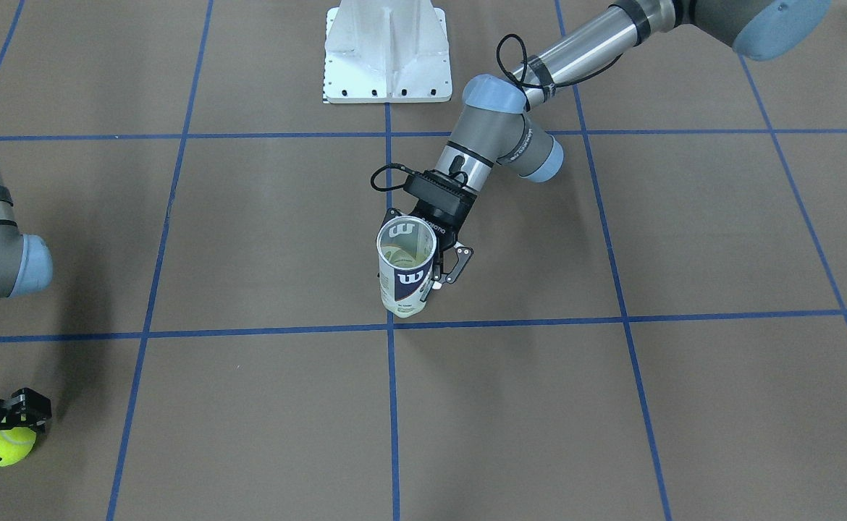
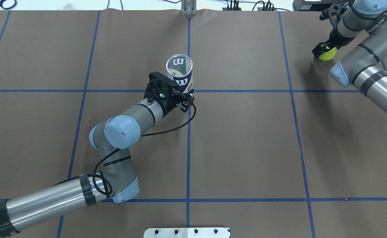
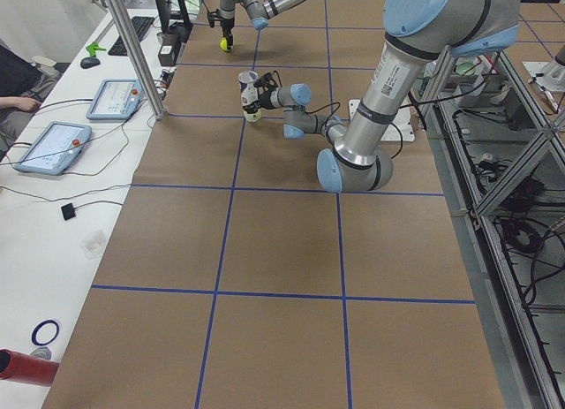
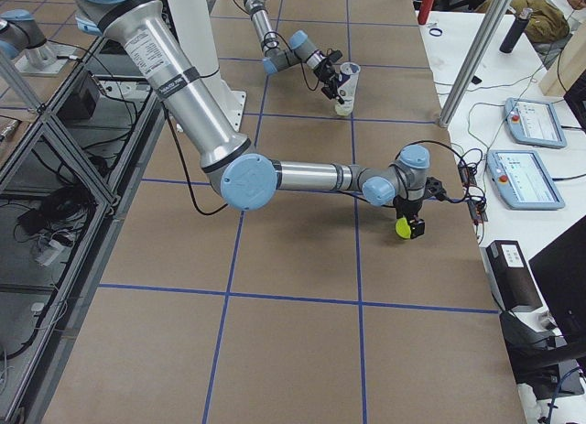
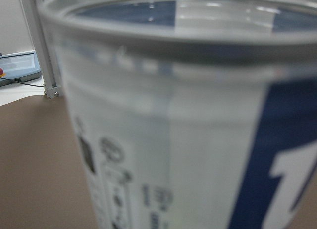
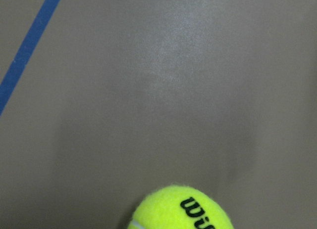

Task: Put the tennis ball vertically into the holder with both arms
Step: 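Reach the right gripper down and grasp the second yellow ball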

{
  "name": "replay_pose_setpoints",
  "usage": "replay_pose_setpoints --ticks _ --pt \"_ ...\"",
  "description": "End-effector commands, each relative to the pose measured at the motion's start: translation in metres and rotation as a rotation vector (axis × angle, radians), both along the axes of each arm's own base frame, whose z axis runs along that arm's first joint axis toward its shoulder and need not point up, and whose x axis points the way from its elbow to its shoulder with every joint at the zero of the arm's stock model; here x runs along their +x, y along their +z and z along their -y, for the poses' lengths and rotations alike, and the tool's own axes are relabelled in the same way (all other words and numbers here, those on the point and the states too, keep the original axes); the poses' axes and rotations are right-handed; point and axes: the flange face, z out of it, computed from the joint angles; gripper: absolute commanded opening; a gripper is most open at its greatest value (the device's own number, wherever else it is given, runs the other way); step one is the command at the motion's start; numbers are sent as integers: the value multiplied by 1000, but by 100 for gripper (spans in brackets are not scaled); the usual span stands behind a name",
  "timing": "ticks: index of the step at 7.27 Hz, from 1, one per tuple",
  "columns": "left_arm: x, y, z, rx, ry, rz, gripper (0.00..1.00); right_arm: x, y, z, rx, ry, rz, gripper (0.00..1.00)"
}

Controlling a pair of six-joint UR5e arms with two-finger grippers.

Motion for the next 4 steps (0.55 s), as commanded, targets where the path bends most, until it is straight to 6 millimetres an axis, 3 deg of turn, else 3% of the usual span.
replay_pose_setpoints --ticks 1,3,4 --pt "0 0 0 0 0 0 77 2 0 1 -2 -2 2 1" --pt "0 0 0 0 0 0 77 13 -15 10 8 10 30 0" --pt "0 0 0 0 0 0 77 33 -33 16 4 15 95 0"
